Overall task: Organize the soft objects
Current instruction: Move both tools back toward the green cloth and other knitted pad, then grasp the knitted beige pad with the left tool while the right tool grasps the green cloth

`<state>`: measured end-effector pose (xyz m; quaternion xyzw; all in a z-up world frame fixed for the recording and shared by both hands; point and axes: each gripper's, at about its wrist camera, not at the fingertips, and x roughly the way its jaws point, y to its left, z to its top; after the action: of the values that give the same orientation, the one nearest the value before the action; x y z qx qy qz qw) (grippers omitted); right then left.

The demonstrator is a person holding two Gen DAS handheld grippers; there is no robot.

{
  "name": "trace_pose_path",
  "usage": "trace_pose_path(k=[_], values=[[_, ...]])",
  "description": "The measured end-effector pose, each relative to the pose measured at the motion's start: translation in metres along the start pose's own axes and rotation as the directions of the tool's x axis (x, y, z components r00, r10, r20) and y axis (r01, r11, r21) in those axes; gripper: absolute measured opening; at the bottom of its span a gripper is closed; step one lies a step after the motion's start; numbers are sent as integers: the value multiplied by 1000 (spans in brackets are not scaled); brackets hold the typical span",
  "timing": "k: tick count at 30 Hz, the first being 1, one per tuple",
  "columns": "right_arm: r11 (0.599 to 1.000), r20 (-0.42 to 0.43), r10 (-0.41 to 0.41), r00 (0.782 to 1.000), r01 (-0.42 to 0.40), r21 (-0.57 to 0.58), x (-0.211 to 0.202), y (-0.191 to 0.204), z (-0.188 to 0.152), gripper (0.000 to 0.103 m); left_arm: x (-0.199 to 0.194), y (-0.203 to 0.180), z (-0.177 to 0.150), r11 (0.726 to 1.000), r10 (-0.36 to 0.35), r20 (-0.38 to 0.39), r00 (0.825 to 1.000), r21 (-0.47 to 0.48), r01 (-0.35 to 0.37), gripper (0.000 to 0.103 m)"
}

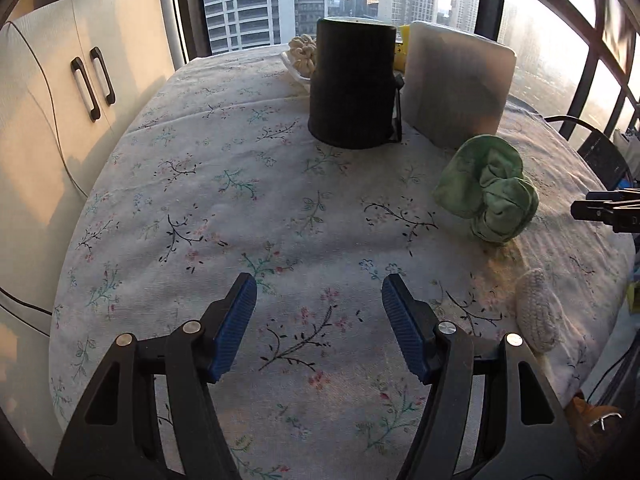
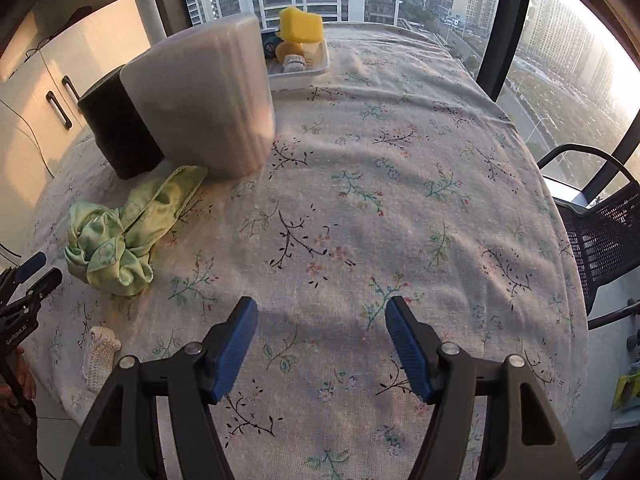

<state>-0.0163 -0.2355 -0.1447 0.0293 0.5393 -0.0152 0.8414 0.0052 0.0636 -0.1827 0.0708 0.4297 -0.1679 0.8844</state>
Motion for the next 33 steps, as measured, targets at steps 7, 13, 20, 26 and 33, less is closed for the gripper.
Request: trace_pose_path(k=[7, 13, 20, 26, 33], values=[[997, -4, 52, 999, -52, -49, -3, 32, -13, 69, -27, -48, -2, 984, -170, 29, 985, 49, 169, 64], [994, 0, 62, 998, -62, -90, -5, 47, -16, 70, -25, -83, -7, 968, -226, 5, 974, 117, 224, 64], [992, 5, 93, 996, -92, -92, -7, 53, -11, 70, -1, -100, -8, 969, -225, -28, 974, 101, 227, 64], [986, 26, 124, 992, -121, -116, -8, 68, 4, 70, 3, -91, -9, 942, -334, 10, 943, 22, 334, 25], [973, 47, 190, 981, -182, -140, -12, 89, 20, 71, 4, -83, -7, 930, -367, 8, 930, -31, 367, 20]])
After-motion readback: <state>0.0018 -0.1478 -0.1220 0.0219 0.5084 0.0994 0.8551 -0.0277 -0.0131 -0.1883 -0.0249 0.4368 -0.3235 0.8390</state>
